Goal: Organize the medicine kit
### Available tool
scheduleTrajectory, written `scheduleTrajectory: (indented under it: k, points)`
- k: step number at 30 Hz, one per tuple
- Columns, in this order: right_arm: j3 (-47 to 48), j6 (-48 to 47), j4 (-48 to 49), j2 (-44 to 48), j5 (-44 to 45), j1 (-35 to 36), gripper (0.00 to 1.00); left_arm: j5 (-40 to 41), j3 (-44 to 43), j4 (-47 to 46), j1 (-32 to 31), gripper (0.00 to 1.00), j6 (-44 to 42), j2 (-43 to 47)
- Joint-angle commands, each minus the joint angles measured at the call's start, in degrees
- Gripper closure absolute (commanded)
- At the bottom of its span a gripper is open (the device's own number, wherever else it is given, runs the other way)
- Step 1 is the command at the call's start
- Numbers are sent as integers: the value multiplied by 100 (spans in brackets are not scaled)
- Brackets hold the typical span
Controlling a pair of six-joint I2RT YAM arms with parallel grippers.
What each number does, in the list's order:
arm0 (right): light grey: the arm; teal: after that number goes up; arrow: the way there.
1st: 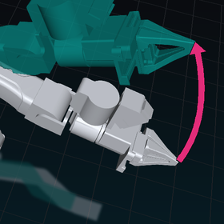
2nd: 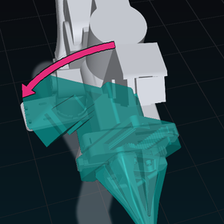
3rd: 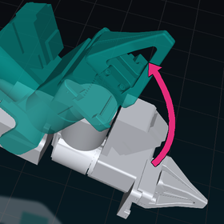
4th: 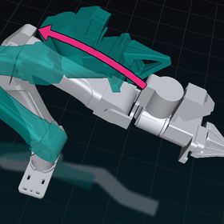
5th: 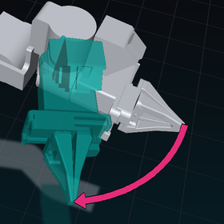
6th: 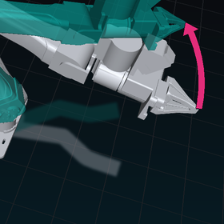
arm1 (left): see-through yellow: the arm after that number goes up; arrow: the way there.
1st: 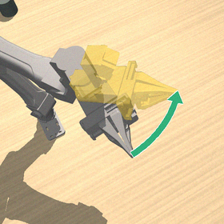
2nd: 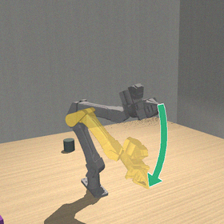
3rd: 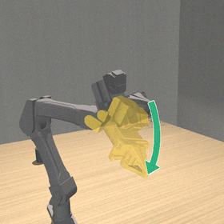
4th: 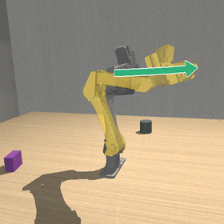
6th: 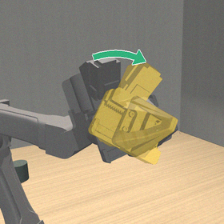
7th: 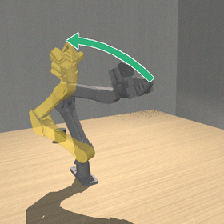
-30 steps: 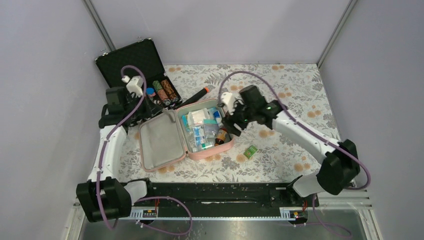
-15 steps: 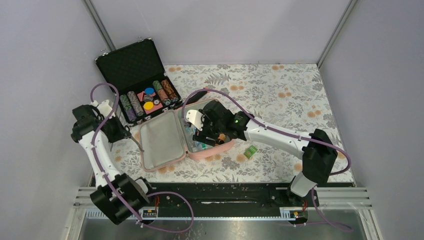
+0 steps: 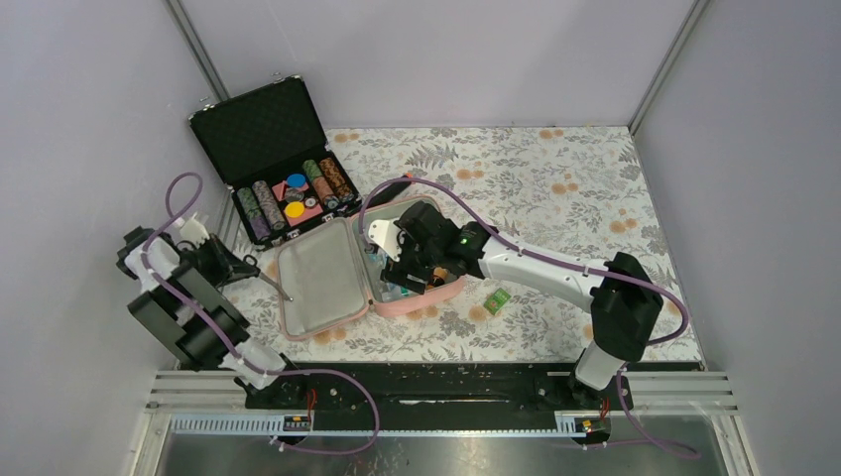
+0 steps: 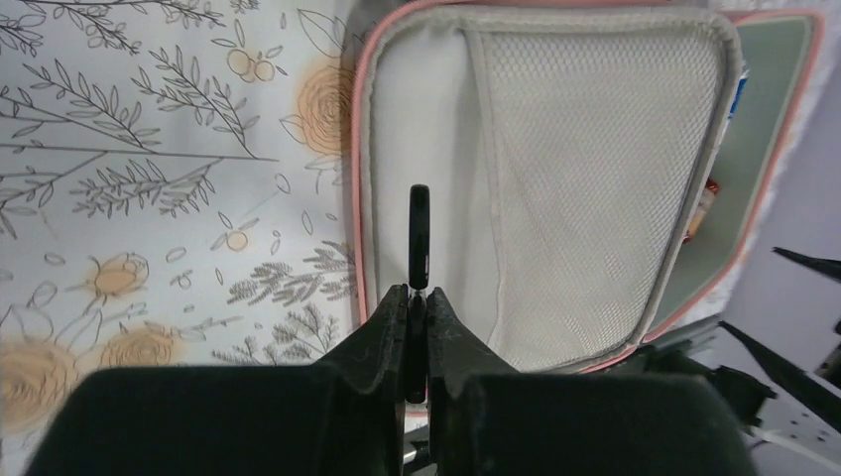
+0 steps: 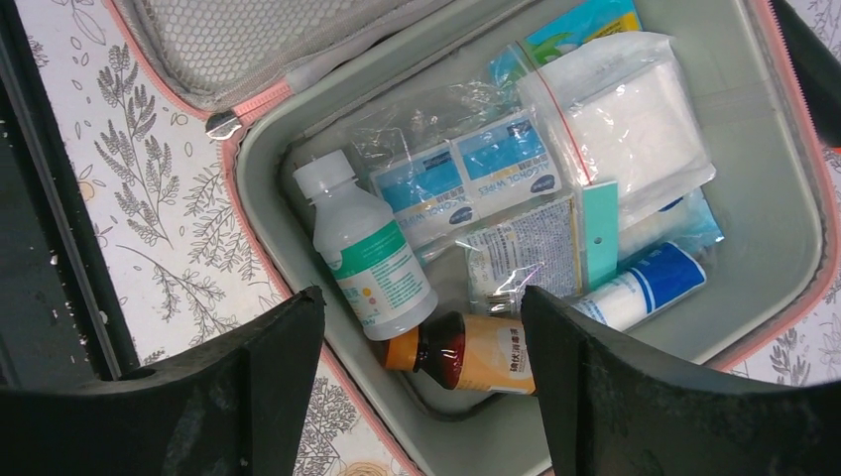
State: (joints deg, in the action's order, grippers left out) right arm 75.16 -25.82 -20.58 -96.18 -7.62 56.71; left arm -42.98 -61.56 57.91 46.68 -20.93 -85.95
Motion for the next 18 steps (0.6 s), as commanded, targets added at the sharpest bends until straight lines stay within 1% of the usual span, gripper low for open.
scheduleTrajectory:
  k: [1,7,10,12,14,17,18]
  points:
    - [253,97,-104,-47,-246,-11,21,-1208,-85,-161,403,100,-514,-644]
    - [424,114,-253,-233,-342,-13,21,-2259,-308,494,600,100,-1420,-1610]
    - [509,147,-337,-315,-425,-11,22,-2556,-442,808,597,100,-1656,-2126]
    - [546,169,-382,-345,-452,-11,22,-2772,-575,1175,598,100,-2015,-2457]
    - [539,159,-386,-362,-456,-4,21,-2974,-783,1926,589,100,-2622,-2855]
    - [535,157,-386,-387,-414,-11,22,-3307,-1153,3378,588,100,-4041,-3427]
    - [535,150,-387,-386,-394,-11,22,-3342,-1160,3444,568,100,-3919,-3540]
